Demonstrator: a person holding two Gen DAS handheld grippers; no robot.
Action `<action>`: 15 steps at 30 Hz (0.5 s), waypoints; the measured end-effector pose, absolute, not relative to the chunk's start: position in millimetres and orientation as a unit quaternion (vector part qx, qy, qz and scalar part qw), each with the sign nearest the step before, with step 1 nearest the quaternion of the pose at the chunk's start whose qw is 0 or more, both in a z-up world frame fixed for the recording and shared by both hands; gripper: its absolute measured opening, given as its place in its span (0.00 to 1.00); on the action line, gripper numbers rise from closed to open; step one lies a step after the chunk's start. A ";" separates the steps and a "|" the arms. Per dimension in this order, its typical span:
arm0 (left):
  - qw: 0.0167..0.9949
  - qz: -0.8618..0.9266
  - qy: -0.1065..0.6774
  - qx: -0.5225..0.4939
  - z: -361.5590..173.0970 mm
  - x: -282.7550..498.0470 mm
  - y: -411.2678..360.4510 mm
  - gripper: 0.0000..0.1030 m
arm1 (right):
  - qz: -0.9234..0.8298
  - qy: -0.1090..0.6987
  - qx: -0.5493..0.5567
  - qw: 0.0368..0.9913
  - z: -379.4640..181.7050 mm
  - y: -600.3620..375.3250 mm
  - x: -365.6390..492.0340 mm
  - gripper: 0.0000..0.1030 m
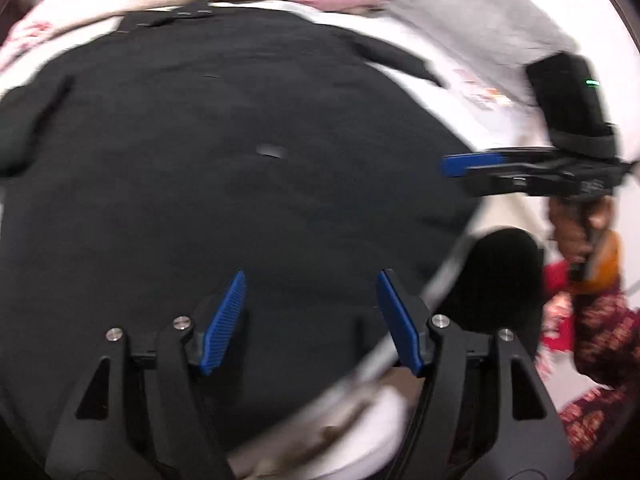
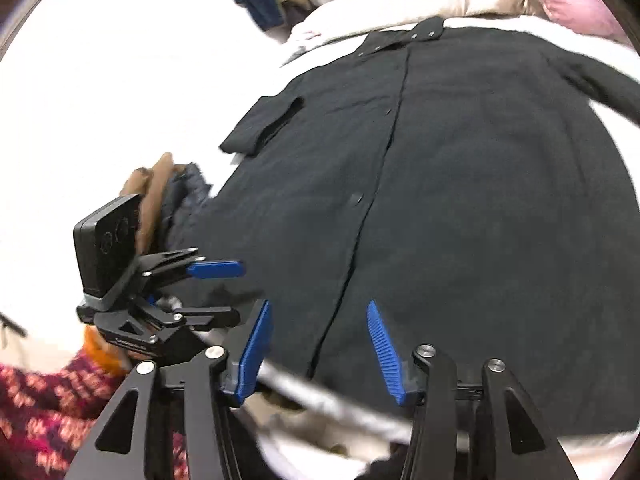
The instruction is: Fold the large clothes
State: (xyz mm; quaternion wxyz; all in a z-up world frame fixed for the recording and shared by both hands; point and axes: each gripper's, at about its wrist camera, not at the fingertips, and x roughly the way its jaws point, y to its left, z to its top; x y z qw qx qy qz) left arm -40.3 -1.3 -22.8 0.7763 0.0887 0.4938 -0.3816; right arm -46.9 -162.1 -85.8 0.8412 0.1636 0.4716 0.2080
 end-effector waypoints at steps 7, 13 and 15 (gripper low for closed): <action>0.858 -0.168 0.465 0.136 15.9 75.1 45.3 0.81 | 0.181 0.450 0.126 0.865 -64.8 -134.4 6.2 0.57; 0.842 -0.061 0.519 0.134 -20.9 183.9 61.8 0.81 | 0.169 0.433 0.130 0.876 -56.7 -120.5 60.0 0.59; 0.834 -0.042 0.534 0.137 -42.4 207.2 66.5 0.81 | 0.165 0.428 0.137 0.878 -58.3 -118.2 79.9 0.59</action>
